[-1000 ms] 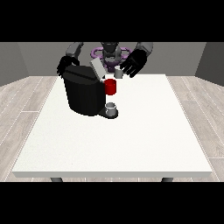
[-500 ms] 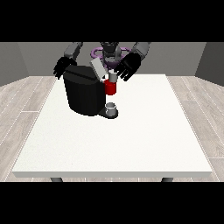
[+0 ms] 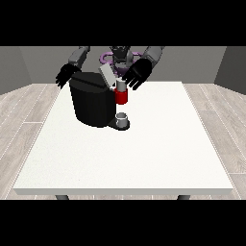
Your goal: Insert the coffee pod into the coffee machine and close the lid
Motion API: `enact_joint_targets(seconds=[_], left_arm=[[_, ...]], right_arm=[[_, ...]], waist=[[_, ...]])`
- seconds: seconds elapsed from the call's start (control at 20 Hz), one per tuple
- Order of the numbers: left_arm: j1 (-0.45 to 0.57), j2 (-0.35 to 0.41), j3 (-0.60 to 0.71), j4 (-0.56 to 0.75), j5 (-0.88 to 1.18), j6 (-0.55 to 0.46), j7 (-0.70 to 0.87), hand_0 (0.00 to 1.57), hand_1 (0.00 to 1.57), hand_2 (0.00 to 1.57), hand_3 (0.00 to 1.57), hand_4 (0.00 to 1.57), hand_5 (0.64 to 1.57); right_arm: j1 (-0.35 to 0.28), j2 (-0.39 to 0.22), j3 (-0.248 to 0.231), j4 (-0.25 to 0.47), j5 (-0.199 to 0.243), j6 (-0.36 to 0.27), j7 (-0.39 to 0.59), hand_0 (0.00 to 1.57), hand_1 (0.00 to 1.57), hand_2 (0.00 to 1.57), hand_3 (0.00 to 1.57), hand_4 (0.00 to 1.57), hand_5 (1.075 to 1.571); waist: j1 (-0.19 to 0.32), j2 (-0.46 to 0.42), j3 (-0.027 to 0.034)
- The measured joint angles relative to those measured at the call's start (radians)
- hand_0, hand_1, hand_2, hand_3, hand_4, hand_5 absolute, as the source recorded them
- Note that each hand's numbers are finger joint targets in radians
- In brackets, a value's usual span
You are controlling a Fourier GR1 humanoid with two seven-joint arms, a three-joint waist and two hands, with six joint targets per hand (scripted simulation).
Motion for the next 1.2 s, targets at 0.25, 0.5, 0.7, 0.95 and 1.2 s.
enact_joint_targets(seconds=[0.25,0.5,0.7,0.95,1.2], left_arm=[[0.007,-0.015,-0.006,0.003,-0.008,0.001,-0.012,1.19,1.19,1.27,1.20,0.51,1.571],[0.028,-0.027,-0.007,0.014,-0.020,0.025,-0.018,1.18,1.18,1.25,1.19,0.49,1.571],[0.005,-0.032,-0.009,0.014,-0.026,0.014,0.004,1.24,1.24,1.28,1.20,0.49,1.571],[0.010,-0.034,-0.005,0.020,-0.030,0.016,-0.005,1.22,1.22,1.25,1.15,0.47,1.571],[0.014,-0.026,0.004,0.028,-0.031,0.016,-0.010,1.13,1.13,1.17,1.03,0.44,1.571]], right_arm=[[-0.006,0.011,-0.002,-0.004,-0.001,-0.015,0.018,0.00,0.00,0.00,0.00,0.50,1.571],[0.010,0.007,0.008,-0.024,-0.005,-0.023,0.024,0.00,0.00,0.00,0.00,0.51,1.571],[-0.002,0.004,-0.004,-0.008,-0.012,-0.020,0.011,0.00,0.00,0.00,0.00,0.44,1.571],[0.008,0.012,0.000,-0.011,-0.007,-0.025,-0.007,0.00,0.00,0.00,0.00,0.43,1.571],[0.006,0.002,0.002,-0.028,-0.009,-0.018,0.018,0.00,0.00,0.00,0.00,0.44,1.571]], waist=[[0.012,-0.005,0.0002],[0.008,-0.007,0.0003],[0.012,-0.001,0.0002],[0.011,0.008,0.0012],[0.000,0.012,0.0016]])
